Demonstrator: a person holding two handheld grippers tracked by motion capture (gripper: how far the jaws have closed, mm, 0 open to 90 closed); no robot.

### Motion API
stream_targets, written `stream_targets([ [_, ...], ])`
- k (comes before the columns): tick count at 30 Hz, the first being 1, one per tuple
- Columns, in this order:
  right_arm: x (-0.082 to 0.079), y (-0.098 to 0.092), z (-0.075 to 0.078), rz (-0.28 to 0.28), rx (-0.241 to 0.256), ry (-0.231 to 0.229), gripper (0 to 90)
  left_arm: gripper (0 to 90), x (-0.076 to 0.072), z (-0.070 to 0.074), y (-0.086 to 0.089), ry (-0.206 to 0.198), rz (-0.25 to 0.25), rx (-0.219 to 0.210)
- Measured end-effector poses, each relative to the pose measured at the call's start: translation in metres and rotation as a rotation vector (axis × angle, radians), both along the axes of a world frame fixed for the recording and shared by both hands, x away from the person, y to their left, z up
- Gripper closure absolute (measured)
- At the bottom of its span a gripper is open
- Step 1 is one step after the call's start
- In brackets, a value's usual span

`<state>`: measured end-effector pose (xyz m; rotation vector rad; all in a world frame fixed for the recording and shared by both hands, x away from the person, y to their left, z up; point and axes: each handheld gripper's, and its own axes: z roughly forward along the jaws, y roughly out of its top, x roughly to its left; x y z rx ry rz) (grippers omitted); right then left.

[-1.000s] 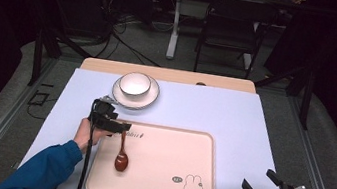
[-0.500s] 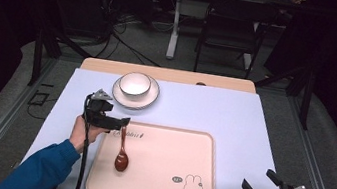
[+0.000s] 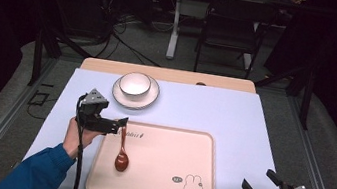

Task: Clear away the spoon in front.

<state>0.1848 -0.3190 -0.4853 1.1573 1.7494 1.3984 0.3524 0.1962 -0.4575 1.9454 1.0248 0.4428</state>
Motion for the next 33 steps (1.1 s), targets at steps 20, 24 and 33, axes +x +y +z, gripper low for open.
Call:
stream_targets([
  [20, 0.0, 0.0, 0.0, -0.001, 0.002, 0.001, 14.0, 3.9, -0.051, 0.02, 0.044, -0.069, 0.09, -0.022],
  [24, 0.0, 0.0, 0.0, 0.0, 0.0, 0.0, 14.0, 3.8, -0.062, 0.019, 0.055, -0.075, 0.118, -0.034],
  [33, 0.0, 0.0, 0.0, -0.001, 0.001, 0.0, 14.0, 3.2, -0.082, 0.006, 0.071, -0.077, 0.169, -0.04],
])
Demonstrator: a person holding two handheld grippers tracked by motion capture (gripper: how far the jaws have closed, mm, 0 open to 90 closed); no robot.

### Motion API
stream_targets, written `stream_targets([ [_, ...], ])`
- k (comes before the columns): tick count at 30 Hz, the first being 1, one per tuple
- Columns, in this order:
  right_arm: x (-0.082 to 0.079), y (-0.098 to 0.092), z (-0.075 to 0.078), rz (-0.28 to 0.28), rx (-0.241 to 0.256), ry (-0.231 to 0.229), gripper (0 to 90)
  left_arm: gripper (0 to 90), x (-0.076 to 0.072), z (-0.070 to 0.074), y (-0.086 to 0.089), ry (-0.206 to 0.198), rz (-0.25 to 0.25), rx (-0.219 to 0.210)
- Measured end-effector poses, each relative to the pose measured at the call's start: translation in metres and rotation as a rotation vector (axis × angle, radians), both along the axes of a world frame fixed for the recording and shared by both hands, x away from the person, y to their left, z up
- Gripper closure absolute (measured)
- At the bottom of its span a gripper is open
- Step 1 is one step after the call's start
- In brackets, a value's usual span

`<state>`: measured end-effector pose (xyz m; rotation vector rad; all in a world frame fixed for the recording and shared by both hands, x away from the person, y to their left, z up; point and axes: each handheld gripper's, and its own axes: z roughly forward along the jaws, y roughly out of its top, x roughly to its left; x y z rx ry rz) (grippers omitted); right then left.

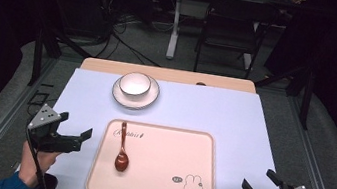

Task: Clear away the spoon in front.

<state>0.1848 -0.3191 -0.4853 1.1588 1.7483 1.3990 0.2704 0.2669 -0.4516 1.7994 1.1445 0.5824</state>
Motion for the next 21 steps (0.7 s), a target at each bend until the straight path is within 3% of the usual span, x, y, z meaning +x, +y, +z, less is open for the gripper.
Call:
stream_targets([
  [6, 0.0, 0.0, 0.0, -0.006, -0.002, 0.001, 14.0, 2.5, -0.007, -0.013, 0.007, 0.024, 0.014, -0.02],
  [11, 0.0, 0.0, 0.0, -0.006, -0.002, 0.001, 14.0, 1.9, -0.012, -0.021, 0.009, -0.005, 0.027, -0.019],
  [21, 0.0, 0.0, 0.0, -0.01, 0.002, 0.003, 14.0, 1.6, -0.008, -0.034, 0.009, 0.02, 0.018, -0.033],
])
